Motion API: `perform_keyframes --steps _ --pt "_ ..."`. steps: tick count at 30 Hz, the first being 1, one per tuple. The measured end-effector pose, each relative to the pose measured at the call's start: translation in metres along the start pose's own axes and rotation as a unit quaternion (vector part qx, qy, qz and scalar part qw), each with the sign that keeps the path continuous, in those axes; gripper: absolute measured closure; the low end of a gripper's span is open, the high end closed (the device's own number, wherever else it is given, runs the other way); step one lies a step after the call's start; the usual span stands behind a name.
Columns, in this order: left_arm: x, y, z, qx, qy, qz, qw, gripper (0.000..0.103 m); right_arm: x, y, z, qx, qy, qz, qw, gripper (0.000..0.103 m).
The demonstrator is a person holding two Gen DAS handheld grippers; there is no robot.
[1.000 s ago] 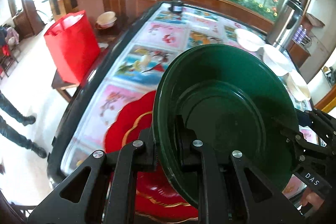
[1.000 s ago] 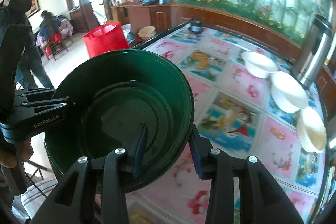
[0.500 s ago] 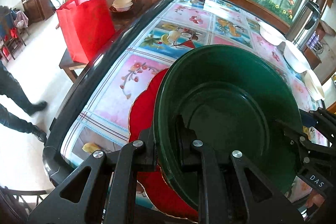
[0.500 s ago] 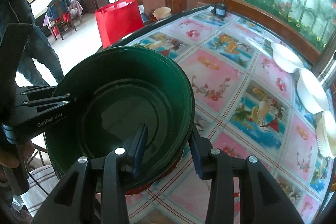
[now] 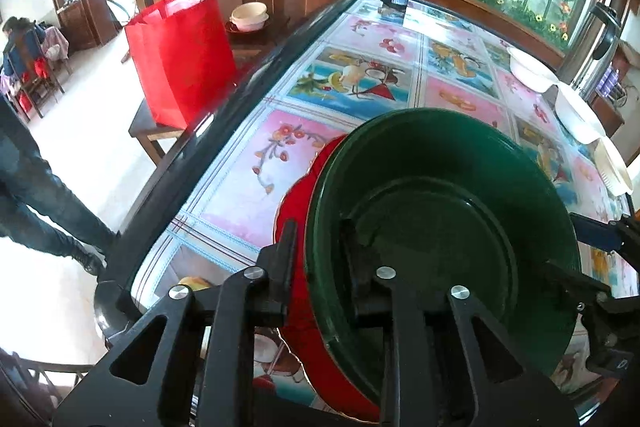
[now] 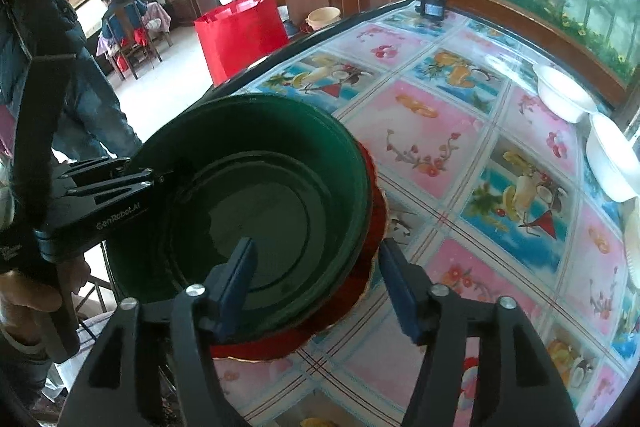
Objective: Organize plates and bowls
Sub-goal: 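Lower the green basin onto the stacked red plates and open both grippers, then move both grippers toward the beige paper plate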
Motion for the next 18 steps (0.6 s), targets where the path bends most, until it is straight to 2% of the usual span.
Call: perform_keyframes --steps 4,5,7,11,13,18 --pt "0.003 0.003 0.013 0.01 -0.019 0.005 0.9998 0.078 -0.003 -0.006 0.009 0.007 -0.008 -0.008 1.0 0.039" --pt "0.005 0.005 0.018 0.015 -0.026 0.008 0.9995 0.075 -0.004 -0.008 0.012 0.012 -0.01 -0.011 1.0 0.037" --pt "0.01 0.007 0.031 0.018 -0.047 0.015 0.9986 0.06 -0.006 -0.012 0.018 0.019 -0.016 -0.019 1.0 0.036" --pt "0.022 0.006 0.063 0.029 -0.099 0.018 0.9945 0.049 -0.008 -0.027 0.033 0.024 -0.032 -0.041 0.998 0.031" --pt "0.026 0.0 0.075 0.017 -0.115 0.017 0.993 0.044 -0.01 -0.037 0.037 0.019 -0.036 -0.052 0.998 0.031" --pt "0.034 -0.045 0.088 -0.018 -0.127 -0.015 0.9916 0.044 -0.023 -0.068 0.048 0.005 -0.041 -0.086 0.995 0.03"
Point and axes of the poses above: each gripper's, at about its wrist camera, not at the fingertips, and z roughly against the way its jaws point, y to its left, x to its top, the point moved 5 cm from there along -z, roughly the way its jaws point, and after that the axes turned 5 degrees about y, right-handed, at the moved point
